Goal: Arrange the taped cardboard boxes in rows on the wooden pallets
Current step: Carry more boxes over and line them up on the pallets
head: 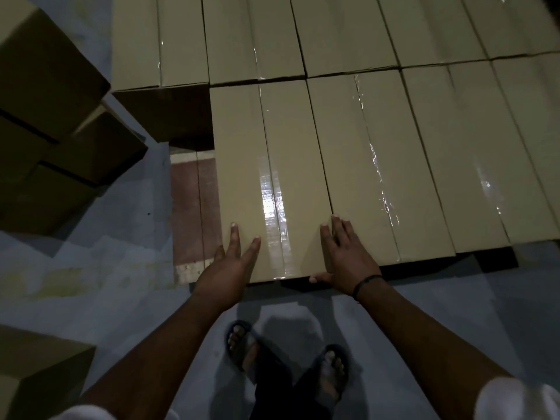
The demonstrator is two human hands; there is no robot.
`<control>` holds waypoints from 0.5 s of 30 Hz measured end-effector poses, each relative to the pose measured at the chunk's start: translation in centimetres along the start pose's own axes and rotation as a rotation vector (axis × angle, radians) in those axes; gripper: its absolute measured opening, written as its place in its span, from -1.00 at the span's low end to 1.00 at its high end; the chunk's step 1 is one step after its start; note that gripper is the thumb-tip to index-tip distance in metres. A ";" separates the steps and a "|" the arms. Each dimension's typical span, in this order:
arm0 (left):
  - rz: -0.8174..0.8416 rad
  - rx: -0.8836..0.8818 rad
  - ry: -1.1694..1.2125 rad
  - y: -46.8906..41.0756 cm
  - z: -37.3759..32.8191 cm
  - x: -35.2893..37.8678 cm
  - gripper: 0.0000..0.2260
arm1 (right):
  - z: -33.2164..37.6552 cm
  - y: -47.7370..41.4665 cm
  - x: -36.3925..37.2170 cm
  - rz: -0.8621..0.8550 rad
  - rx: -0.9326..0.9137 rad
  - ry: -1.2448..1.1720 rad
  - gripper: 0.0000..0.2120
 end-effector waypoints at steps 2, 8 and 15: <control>0.005 0.019 -0.037 -0.1 0.1 0.1 0.04 | 0.0 0.0 0.1 -0.003 0.004 -0.007 0.20; 0.017 0.010 -0.042 -0.6 0.0 -0.6 0.04 | 0.0 -0.4 0.0 -0.016 0.008 -0.058 0.17; 0.003 0.004 -0.069 -0.9 -0.1 -0.5 0.04 | -0.1 -0.6 0.3 -0.025 0.008 -0.057 0.17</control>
Point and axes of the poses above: each hand's wrist, its own y-axis away from the middle knuckle, its own x-axis out of the palm, z = x × y, the point moved 2 cm from there along -y, towards the middle knuckle, and after that the axes turned 13 degrees about x, right-handed, at the moved point
